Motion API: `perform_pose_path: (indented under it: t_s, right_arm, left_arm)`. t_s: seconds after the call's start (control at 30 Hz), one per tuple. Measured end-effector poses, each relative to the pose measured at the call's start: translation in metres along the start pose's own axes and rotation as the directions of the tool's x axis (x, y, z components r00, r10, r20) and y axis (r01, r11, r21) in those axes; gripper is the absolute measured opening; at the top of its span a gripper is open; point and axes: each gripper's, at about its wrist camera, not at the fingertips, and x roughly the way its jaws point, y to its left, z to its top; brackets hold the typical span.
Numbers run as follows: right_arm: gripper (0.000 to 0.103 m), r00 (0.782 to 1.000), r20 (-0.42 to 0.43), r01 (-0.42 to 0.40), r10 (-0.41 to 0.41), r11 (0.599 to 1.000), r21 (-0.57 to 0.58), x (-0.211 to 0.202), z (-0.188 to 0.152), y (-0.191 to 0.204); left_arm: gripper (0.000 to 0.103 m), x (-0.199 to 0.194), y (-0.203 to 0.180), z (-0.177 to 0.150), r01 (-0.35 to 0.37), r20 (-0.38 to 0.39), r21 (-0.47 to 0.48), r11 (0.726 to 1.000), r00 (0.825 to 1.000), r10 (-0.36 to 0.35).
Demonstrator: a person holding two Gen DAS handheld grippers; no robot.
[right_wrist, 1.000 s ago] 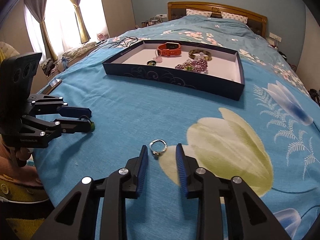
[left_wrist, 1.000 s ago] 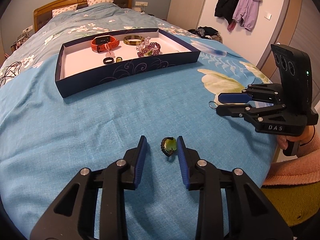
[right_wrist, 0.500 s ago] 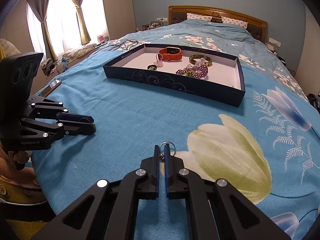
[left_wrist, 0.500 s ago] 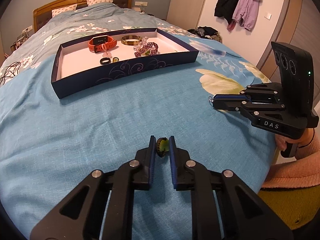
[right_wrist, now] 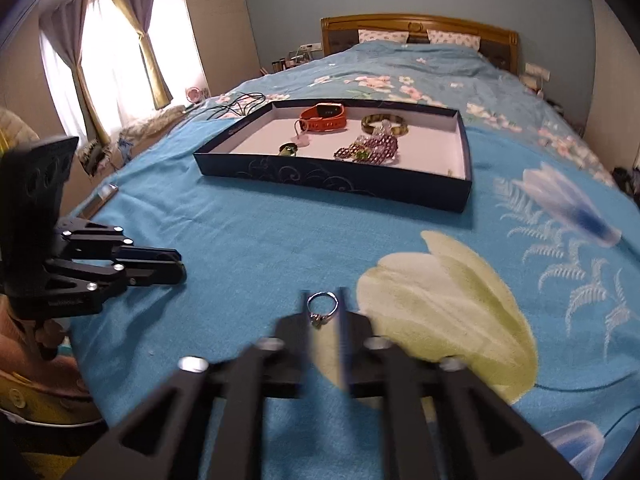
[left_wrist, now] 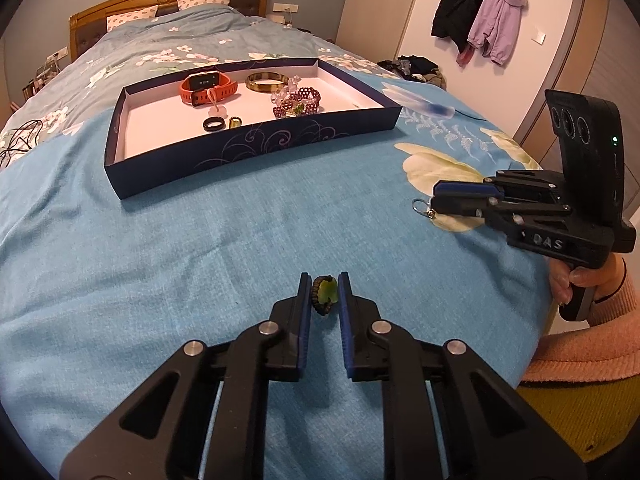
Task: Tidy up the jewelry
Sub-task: 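Carry the silver ring in the right tool while the left tool carries the green ring toward the lid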
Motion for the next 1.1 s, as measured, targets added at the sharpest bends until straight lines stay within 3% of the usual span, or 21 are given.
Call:
perform_pose_path:
  t_s: [0.07,0.23,0.67,1.1]
  right_arm:
    - [0.03,1.0,-0.01,0.023,-0.024,0.999,-0.028,0.002,-0.002,0.004]
    - [0.003,0.999,-0.028,0.031,-0.032,0.998,-0.053,0.008,-0.004,0.009]
    - [0.003,0.999,0.026,0.031,-0.03,0.998,-0.057,0.0,0.007,0.009]
    - [0.003,0.994,0.113,0.009,-0.002,0.998,-0.058,-0.005,0.033,0.011]
  left_arm:
    - [0.013,0.0,0.0,0.0,0.003,0.0,-0.001,1.0,1.0,-0.003]
    - [0.013,0.003,0.002,0.001,0.009,0.0,-0.008,1.0,1.0,-0.009]
    - [0.013,-0.002,0.003,0.008,0.004,0.025,-0.008,1.0,1.0,-0.004]
    - [0.013,-0.017,0.006,0.034,-0.039,0.104,-0.006,0.999,0.994,0.039]
